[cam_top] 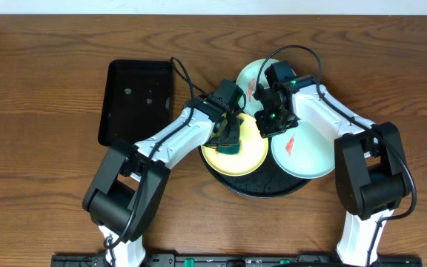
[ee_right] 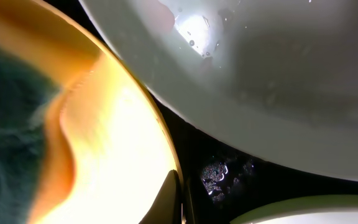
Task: Clean dirty plates on tray and stack at the side
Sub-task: 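Hold the yellow plate with the right gripper and scrub with the sponge, then continue scrubbing the yellow plate with the sponge in the left gripper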
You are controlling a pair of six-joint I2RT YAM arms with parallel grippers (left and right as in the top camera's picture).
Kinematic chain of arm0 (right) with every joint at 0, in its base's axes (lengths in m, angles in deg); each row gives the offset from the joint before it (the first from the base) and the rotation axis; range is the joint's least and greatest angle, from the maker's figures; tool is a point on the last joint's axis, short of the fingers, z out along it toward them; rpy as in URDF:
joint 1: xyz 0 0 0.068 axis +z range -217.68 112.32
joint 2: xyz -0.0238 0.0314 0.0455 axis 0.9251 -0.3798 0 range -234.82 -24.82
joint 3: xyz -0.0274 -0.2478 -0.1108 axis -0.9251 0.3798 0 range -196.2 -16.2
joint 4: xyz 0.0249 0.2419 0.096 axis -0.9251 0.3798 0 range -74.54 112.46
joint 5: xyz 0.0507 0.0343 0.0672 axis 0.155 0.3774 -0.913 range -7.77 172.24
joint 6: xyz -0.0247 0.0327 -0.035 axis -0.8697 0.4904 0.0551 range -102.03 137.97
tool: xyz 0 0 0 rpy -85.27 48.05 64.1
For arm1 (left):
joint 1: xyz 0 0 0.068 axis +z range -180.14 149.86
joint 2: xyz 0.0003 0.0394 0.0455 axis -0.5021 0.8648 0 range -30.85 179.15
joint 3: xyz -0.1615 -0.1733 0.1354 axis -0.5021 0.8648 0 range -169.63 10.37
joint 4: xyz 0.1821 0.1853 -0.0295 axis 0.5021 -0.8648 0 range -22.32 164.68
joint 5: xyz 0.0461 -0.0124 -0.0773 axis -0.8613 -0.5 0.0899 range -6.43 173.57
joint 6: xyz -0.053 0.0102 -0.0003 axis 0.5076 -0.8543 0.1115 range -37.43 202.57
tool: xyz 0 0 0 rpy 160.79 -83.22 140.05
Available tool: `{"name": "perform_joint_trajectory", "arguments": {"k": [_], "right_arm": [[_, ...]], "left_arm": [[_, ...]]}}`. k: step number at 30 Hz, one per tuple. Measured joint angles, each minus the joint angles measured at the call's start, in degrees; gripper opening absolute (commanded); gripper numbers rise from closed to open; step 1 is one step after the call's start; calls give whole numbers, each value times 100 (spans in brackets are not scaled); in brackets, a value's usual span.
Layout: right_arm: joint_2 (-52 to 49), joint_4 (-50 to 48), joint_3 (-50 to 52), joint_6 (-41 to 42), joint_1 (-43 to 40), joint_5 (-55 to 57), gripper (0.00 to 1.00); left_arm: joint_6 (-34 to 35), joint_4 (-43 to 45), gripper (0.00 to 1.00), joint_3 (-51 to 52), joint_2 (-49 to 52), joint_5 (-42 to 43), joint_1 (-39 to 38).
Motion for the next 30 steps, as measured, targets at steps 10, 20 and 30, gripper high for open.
{"name": "perform_joint_trajectory", "arguments": {"k": [10,20,30], "right_arm": [[0,31,0,4,2,-22,1],[0,48,0,22,2,-31,1],[0,50,0,22,2,-15,1]], "left_arm": [[7,-339,8,-15,-17,-785,35],[7,-343,8,-22,-756,-1478,343],[28,-35,8,-22,-1169,-951,385]]}}
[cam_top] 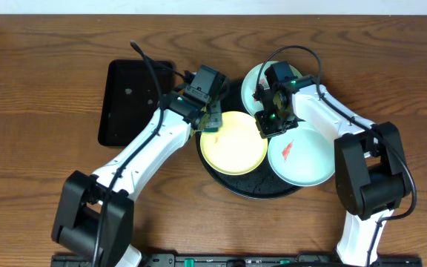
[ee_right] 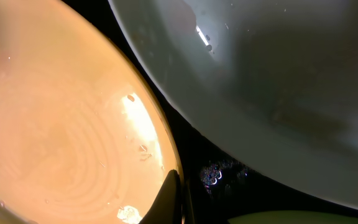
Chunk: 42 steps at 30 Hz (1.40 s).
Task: Clean dirty plates on tray and stack at the side
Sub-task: 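Continue scrubbing the yellow plate with the sponge in the left gripper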
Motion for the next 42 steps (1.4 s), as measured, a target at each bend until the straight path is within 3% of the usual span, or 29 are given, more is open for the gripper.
{"name": "perform_joint_trajectory", "arguments": {"k": [7,17,34,42], "right_arm": [[0,-4,0,4,0,0,1],[0,-9,0,42,0,15,1],[0,-9,0,50,2,-131,1],[0,-20,0,90,0,-125,1]], "left_arm": [[175,111,8,0,428,1246,-15],[275,-2,7,0,1198,1803,7],[258,-546,8,-120,1207,-190,-210],[258,-660,8,-116,605,-1456,-131]]}}
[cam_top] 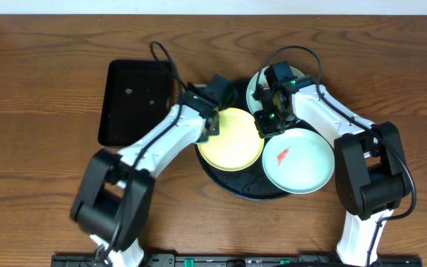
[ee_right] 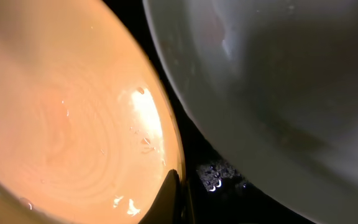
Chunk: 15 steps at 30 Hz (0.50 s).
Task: Clean dirty plates on tray and stack at the side
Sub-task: 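Continue scrubbing the yellow plate with the sponge in the left gripper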
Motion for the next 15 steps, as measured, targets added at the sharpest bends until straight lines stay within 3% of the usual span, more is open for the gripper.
{"name": "perform_joint_trajectory", "arguments": {"k": [4,7,15], "right_arm": [[0,2,0,0,0,39,1],[0,2,0,0,0,46,1],[0,0,0,0,0,61,1]], "left_arm": [[2,92,8,0,-479,-308,122],[2,256,7,0,-654,-72,129],[4,745,8,17,-496,2083,107]]}}
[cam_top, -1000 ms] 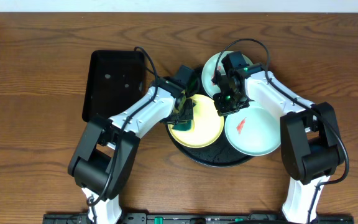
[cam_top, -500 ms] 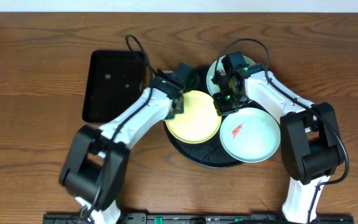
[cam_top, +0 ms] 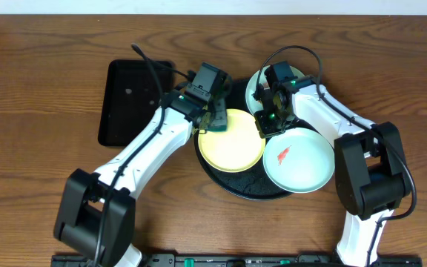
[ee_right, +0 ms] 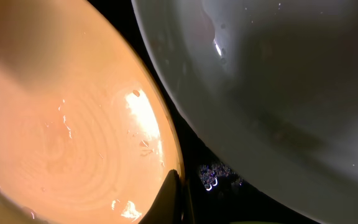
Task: Clean dirty plates on tray and stack at the side
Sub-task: 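Continue scrubbing the yellow plate with the sponge in the left gripper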
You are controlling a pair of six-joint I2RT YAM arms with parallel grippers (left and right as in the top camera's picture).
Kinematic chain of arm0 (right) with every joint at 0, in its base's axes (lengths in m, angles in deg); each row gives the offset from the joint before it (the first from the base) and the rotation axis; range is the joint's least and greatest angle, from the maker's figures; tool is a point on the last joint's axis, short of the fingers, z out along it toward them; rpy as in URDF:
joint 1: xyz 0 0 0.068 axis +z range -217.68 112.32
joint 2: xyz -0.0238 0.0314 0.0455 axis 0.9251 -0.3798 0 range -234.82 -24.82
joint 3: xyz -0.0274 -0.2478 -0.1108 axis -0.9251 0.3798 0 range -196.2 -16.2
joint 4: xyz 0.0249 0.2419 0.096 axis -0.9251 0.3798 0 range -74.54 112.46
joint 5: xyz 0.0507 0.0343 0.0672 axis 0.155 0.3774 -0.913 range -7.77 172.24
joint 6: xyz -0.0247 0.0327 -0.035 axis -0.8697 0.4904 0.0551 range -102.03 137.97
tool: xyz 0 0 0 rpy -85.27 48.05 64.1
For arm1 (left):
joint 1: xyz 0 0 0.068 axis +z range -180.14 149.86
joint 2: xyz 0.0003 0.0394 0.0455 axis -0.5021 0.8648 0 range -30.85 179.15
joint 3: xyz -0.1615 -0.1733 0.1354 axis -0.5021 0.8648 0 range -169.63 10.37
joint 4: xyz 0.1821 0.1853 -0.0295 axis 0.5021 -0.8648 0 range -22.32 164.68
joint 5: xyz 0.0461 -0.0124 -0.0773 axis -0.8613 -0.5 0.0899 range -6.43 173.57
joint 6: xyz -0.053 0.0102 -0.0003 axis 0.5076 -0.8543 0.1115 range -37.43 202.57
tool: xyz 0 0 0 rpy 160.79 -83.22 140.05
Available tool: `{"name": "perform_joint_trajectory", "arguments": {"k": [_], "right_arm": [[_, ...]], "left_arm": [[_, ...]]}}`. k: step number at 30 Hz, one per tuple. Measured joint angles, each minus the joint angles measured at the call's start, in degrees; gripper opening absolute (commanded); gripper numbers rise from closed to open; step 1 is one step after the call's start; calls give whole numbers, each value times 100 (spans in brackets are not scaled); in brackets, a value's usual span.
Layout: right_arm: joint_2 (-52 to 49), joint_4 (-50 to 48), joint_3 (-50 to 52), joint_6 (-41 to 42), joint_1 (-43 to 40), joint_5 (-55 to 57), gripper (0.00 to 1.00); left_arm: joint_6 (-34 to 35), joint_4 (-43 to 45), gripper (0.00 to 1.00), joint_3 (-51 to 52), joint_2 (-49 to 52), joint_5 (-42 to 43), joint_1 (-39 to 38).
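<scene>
A yellow plate [cam_top: 232, 142] lies on the left of the round black tray [cam_top: 252, 189], wet and shiny in the right wrist view [ee_right: 61, 124]. My right gripper [cam_top: 265, 124] is shut on its right rim, one dark finger [ee_right: 169, 199] lying over the edge. My left gripper [cam_top: 213, 111] is at the plate's back-left rim, shut on a green sponge [cam_top: 218, 121]. A pale green plate with a red smear [cam_top: 297, 159] lies on the right of the tray. A second pale plate [cam_top: 259, 83], also in the right wrist view [ee_right: 278, 81], lies behind, partly under the right arm.
A rectangular black tray [cam_top: 136, 100] lies on the wooden table to the left of the round one, close behind my left forearm. Both arms crowd the back of the round tray.
My left gripper has shifted a little and its sponge now touches the yellow plate's back-left rim; the left elbow has swung out to the left. The right gripper still grips the rim.
First my left gripper pressed the green sponge on the middle of the yellow plate while the right held its rim. Then the sponge was off the plate at its back left, the plate bare and wet. The smeared plate slid slightly nearer. The sponge now sits at the rim.
</scene>
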Motion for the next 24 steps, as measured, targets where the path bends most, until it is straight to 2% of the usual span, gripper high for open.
{"name": "perform_joint_trajectory", "arguments": {"k": [10,14,18,24], "right_arm": [[0,-2,0,0,0,0,1],[0,0,0,0,0,42,1],[0,0,0,0,0,44,1],[0,-11,0,-2,52,-39,1]], "left_arm": [[15,44,7,57,1008,1421,-46],[7,24,7,68,1182,1685,-22],[-7,-151,8,66,1182,1357,-22],[-9,-605,7,2,1154,192,-173]]}}
